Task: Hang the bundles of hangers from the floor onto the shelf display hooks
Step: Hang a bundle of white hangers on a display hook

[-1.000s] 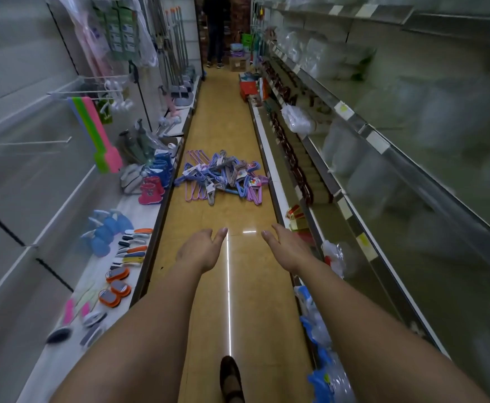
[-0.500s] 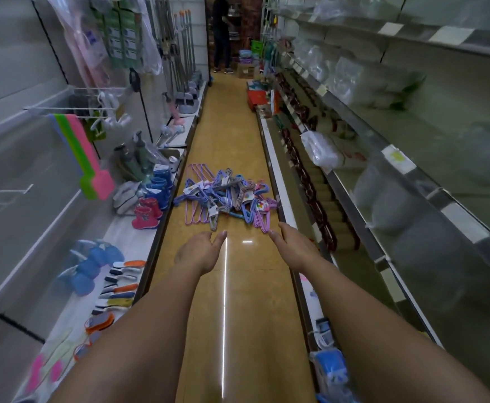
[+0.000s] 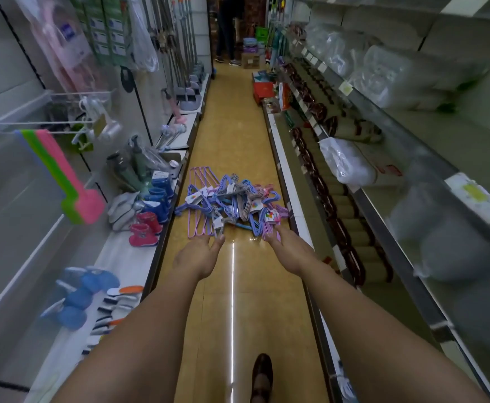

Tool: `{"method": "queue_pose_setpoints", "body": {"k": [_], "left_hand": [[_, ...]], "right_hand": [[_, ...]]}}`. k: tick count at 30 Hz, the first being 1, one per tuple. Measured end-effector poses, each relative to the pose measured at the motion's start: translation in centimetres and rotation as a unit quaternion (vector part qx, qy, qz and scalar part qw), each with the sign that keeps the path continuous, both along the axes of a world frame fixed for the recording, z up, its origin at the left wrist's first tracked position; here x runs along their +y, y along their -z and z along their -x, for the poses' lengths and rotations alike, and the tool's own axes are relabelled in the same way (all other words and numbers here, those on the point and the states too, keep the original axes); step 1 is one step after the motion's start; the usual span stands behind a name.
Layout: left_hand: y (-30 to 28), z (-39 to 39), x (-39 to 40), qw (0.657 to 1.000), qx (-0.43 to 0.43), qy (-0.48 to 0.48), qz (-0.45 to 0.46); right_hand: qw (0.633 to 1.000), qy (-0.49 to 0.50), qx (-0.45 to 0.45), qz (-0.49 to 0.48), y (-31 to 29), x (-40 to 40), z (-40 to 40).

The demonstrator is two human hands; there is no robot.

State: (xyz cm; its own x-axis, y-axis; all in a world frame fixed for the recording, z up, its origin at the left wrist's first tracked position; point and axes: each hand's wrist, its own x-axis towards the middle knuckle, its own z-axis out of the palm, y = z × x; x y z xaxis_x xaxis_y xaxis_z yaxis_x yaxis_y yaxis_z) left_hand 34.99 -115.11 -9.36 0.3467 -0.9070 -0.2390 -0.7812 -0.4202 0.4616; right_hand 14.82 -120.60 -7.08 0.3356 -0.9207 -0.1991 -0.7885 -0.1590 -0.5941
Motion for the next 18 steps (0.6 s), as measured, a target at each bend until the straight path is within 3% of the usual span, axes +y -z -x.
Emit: {"method": "queue_pose_setpoints", "body": {"k": [18], "left_hand": [[1.0,-6.9,-28.7,1.000,0.014,-0.010,0.005]], "right_hand": [[1.000,-0.016,0.020,-0.014,1.4,-29.3,-6.2]]}}
